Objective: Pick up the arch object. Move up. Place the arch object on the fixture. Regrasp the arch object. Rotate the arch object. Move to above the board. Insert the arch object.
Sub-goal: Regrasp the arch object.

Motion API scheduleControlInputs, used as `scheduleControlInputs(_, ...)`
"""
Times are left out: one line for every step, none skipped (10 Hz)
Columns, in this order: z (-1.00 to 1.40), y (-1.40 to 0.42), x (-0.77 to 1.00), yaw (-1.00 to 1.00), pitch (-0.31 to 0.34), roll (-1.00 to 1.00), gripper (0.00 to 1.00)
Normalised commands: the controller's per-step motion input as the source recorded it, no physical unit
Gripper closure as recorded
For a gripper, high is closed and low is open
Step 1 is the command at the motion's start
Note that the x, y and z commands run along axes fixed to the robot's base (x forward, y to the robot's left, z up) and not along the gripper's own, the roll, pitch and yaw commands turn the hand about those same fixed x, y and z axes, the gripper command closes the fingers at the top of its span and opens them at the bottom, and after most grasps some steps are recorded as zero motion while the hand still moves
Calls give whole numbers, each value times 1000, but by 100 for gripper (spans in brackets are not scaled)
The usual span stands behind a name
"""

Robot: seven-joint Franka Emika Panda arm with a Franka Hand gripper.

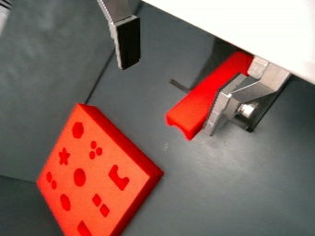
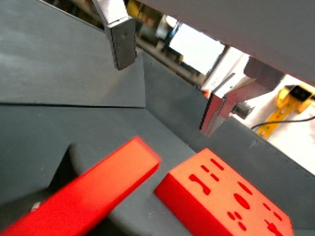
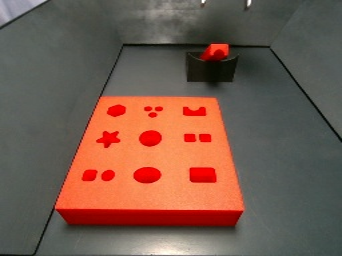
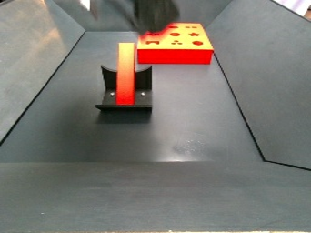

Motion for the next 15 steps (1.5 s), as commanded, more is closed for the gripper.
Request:
scheduleControlInputs(804, -989, -62, 20, 37, 1000, 0)
scheduleControlInputs(507, -748, -66, 19, 31, 1000, 0)
scheduleControlInputs(263, -558, -48, 19, 29, 1000, 0)
scheduleControlInputs(60, -295, -13, 20, 27, 1000, 0)
scheduleControlInputs(49, -156, -6, 20, 27, 1000, 0)
scheduleControlInputs(54, -26, -15, 20, 26, 1000, 0)
scheduleControlInputs(25, -40, -7, 20, 24, 1000, 0)
scheduleControlInputs(7, -39, 0, 21, 20, 1000, 0)
scheduleControlInputs(8, -27, 1, 22, 19, 1000, 0)
scheduleControlInputs(9, -19, 6, 23, 16, 1000, 0)
scheduleControlInputs(9, -17, 8, 24, 16, 1000, 0)
scheduleControlInputs(8, -17, 6, 26, 22, 1000, 0)
scheduleControlInputs(6, -14, 8, 27, 25, 1000, 0)
scheduleControlInputs(2, -21, 21, 29, 32, 1000, 0)
scheduleControlInputs(-4, -24, 35, 32, 43, 1000, 0)
